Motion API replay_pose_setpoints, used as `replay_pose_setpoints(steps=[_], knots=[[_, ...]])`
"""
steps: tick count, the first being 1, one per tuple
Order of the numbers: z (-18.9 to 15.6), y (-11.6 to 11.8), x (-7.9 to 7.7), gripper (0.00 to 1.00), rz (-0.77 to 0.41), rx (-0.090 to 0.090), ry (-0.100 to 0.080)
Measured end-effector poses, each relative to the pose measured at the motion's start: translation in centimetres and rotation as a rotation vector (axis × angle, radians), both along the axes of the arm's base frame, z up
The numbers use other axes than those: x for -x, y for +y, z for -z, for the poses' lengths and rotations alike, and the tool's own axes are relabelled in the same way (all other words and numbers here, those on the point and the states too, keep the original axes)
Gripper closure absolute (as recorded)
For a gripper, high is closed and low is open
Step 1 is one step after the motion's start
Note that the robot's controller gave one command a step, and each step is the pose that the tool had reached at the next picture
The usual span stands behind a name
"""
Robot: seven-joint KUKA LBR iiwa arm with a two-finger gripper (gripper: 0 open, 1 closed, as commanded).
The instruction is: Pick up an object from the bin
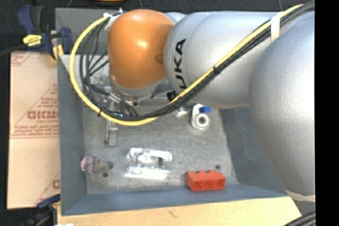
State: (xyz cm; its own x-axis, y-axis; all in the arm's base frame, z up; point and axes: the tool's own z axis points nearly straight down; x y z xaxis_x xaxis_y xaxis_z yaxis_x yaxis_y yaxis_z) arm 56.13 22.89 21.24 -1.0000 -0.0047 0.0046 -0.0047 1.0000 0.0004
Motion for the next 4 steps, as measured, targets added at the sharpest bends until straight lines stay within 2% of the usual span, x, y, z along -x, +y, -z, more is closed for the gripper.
replay_pose_setpoints(steps=[1, 2, 3, 4], knots=[[14.6, 0.6, 4.6, 0.0, -0.16, 0.002, 0.001], [11.1, -0.4, 7.3, 0.0, -0.279, 0.0, -0.007], [11.1, -3.0, 5.7, 0.0, -0.065, -0.001, -0.009], [14.3, 0.8, 6.0, 0.0, 0.218, -0.002, -0.006]])
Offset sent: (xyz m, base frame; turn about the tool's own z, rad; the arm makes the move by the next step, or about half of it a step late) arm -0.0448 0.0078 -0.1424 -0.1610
